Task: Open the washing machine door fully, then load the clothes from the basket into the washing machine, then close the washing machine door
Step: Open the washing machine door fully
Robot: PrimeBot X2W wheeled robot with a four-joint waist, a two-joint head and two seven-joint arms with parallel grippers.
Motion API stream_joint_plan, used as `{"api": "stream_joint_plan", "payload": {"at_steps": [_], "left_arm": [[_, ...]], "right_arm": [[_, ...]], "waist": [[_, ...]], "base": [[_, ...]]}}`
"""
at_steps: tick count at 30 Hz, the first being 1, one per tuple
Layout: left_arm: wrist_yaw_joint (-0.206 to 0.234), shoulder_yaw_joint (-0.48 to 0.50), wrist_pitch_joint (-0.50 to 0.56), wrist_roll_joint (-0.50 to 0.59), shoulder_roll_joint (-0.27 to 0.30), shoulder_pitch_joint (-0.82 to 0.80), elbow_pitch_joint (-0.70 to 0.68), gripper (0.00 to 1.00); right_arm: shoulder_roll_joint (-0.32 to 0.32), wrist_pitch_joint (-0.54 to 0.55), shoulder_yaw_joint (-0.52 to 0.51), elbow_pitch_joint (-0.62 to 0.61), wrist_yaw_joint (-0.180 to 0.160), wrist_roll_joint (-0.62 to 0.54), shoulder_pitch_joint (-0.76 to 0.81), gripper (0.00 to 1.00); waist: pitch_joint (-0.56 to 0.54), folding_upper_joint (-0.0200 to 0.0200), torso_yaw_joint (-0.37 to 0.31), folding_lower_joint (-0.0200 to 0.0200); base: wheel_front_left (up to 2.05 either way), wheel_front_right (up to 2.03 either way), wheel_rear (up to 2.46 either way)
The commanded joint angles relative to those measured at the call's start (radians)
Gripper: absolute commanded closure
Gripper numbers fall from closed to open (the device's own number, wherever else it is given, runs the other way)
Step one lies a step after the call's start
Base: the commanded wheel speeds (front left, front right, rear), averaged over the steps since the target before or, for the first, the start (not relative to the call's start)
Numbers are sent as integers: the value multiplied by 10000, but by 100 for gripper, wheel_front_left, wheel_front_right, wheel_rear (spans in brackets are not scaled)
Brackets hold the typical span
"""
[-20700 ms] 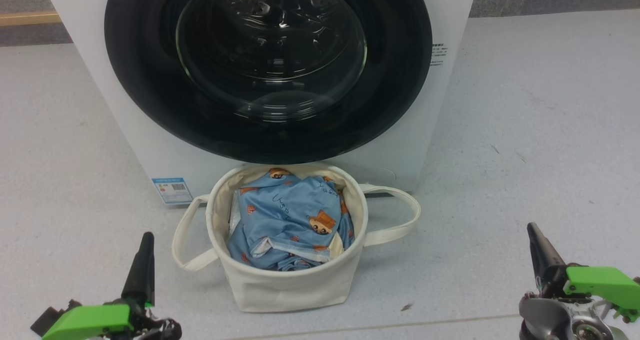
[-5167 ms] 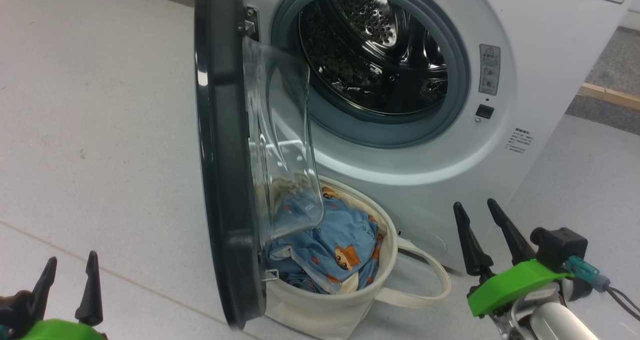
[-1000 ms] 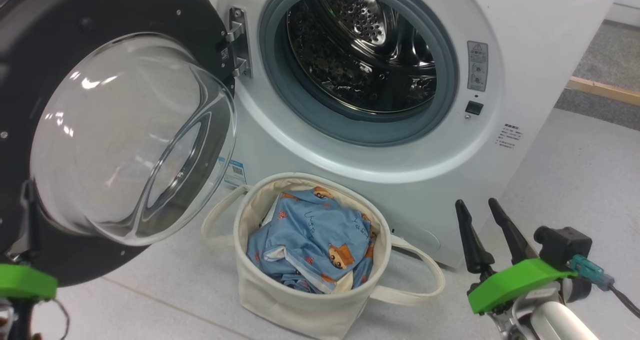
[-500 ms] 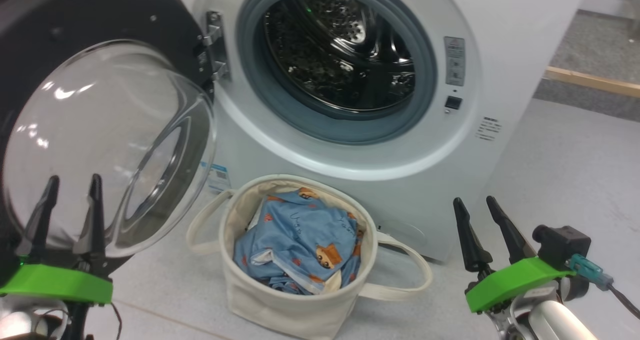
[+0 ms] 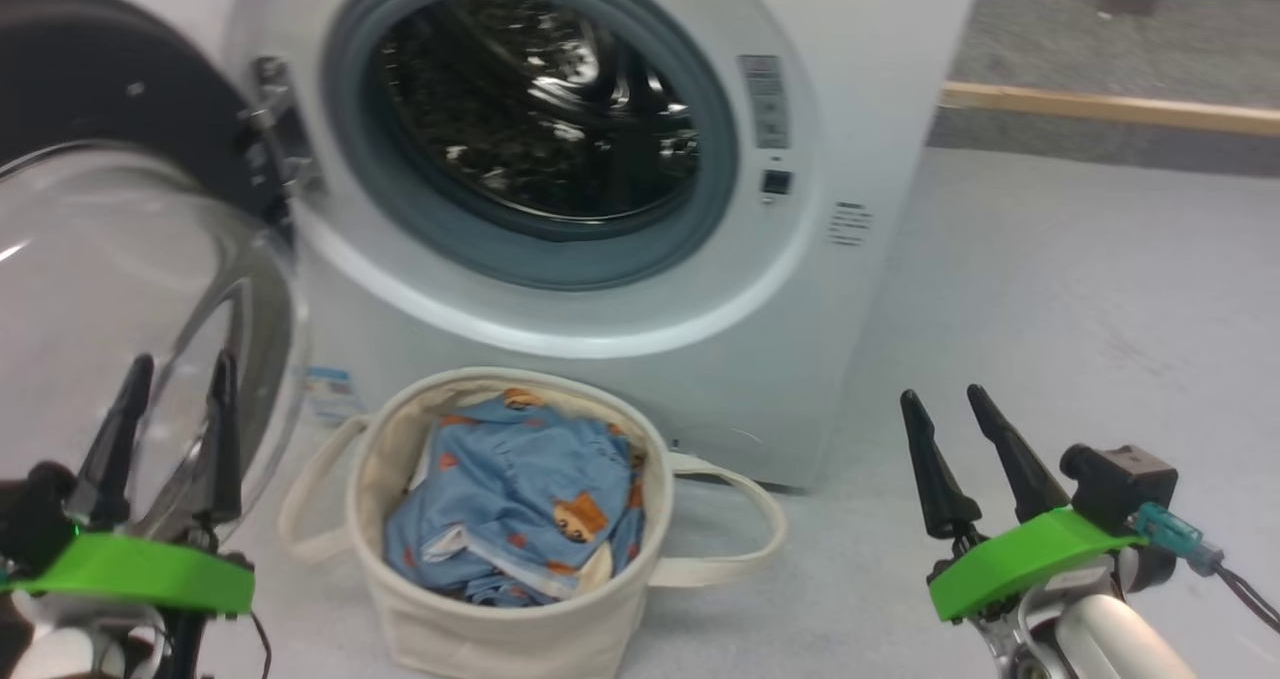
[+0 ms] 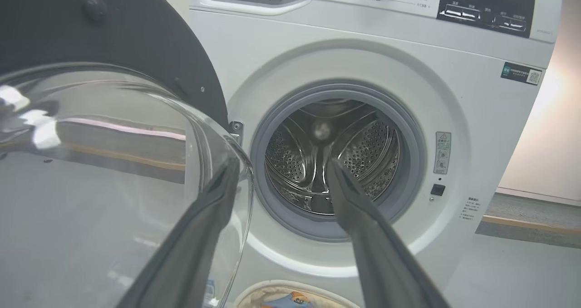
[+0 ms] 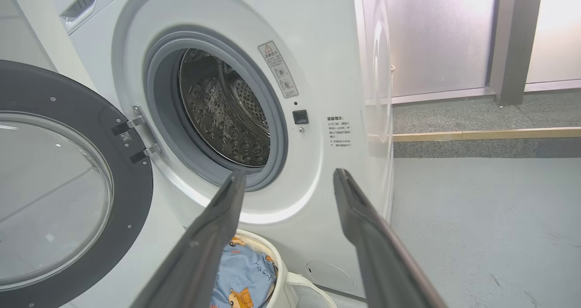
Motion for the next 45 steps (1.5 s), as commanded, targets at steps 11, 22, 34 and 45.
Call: {"api": "stream_joint_plan", "payload": {"at_steps": [11, 22, 34, 45], "left_arm": [[-430, 414, -466, -253, 209, 80, 701, 0], [-454, 575, -705, 33, 168, 153, 1356, 0], [-695, 809, -741, -77, 199, 44, 2070, 0], [-775, 954, -745, -28, 231, 12, 2332, 0]], "right_arm": [[-488, -126, 248, -451, 8, -48, -761, 0], [-533, -126, -10, -139, 8, -253, -829, 0], [-461, -126, -266, 269, 8, -503, -824, 0], [-437, -126, -314, 247, 8, -575, -787, 0]], "waist": [[226, 0, -1614, 0], [491, 0, -2072, 0], [343, 0, -1860, 0], [278, 0, -1661, 0]], "base": [[0, 0, 0], [0, 0, 0], [0, 0, 0], [0, 0, 0]]}}
